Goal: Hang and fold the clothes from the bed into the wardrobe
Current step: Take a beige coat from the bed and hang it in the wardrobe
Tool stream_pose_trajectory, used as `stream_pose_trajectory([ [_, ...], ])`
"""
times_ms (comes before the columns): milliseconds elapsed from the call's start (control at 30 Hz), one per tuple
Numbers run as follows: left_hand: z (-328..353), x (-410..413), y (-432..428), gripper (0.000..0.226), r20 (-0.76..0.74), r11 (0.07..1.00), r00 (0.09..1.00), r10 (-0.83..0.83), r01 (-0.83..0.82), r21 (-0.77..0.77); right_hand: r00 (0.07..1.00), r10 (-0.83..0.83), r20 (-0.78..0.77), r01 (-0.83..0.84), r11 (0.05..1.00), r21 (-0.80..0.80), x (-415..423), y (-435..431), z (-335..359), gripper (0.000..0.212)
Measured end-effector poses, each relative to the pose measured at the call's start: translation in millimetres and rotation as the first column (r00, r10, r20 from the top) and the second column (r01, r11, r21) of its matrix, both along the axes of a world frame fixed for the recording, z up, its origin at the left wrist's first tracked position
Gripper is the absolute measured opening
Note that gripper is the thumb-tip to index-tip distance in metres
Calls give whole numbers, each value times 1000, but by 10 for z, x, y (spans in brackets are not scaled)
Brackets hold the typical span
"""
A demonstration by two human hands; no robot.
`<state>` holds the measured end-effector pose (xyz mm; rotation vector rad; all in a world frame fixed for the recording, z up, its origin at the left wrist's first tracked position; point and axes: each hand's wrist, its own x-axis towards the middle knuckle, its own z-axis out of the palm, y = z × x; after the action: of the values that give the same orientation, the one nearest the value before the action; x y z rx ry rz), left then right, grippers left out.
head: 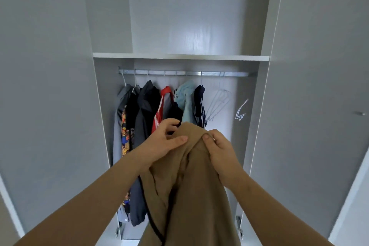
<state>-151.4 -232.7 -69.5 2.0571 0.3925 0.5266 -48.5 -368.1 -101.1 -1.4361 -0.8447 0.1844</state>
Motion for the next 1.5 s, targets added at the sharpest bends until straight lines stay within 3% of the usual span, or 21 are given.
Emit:
stream_pose_trajectory([
  [67, -167, 116, 122, 80, -46, 996, 997, 64, -61, 69, 1000, -26, -6, 26, 999, 39, 143, 102, 64, 25],
  [133, -319, 217, 203, 105, -24, 984, 985, 173, -172, 37, 997, -66, -27, 68, 995, 78, 285, 202, 127, 25],
  [233, -568, 403, 237, 127, 7, 931, 932, 362, -361, -52, 980, -166, -110, 181, 974, 138, 506, 357, 184, 26],
  [300, -722, 618, 229, 134, 25, 930, 931, 365, -364, -49, 961, -245, -130, 265, 950, 164, 659, 455, 211, 28],
  [400, -742, 1003, 366, 117, -39, 979, 979, 199, -200, -29, 937, -320, -141, 342, 924, 171, 891, 626, 235, 30],
  [500, -661, 1301, 699, 41, -69, 996, 994, 84, -86, -27, 930, -323, -178, 350, 925, 148, 1129, 811, 227, 31],
  [533, -637, 1392, 831, 21, -84, 995, 993, 84, -88, -51, 929, -321, -185, 348, 927, 140, 1234, 881, 242, 33],
  [567, -635, 1471, 959, 17, -76, 993, 994, 72, -79, -88, 930, -313, -190, 340, 932, 129, 1345, 948, 253, 33],
  [767, -314, 1837, 1600, 17, 88, 934, 994, 62, -26, -357, 901, -387, -194, 391, 920, -22, 1902, 1267, 250, 35],
  [867, 4, 2049, 1792, 17, 192, 912, 973, 128, -39, -409, 884, -439, -158, 414, 894, -169, 2061, 1478, 72, 31],
  [1000, 163, 2257, 1901, 21, 317, 882, 942, 112, 53, -468, 917, -386, -104, 325, 871, -369, 2210, 1811, -119, 29],
  [1133, 165, 2458, 1988, 21, 327, 820, 928, 179, 43, -570, 910, -374, -177, 318, 906, -279, 2544, 2016, -34, 21],
  [1267, 220, 2705, 2176, 17, 263, 634, 922, 284, 25, -773, 881, -391, -265, 365, 920, -145, 2891, 2244, 113, 25],
  [1367, 261, 2948, 2312, 27, 178, 466, 939, 294, 22, -884, 899, -351, -260, 299, 928, -221, 3166, 2445, 90, 26],
  [1500, 259, 3194, 2408, 37, 146, 364, 948, 281, 35, -931, 928, -342, -148, 282, 904, -321, 3491, 2632, 17, 44],
])
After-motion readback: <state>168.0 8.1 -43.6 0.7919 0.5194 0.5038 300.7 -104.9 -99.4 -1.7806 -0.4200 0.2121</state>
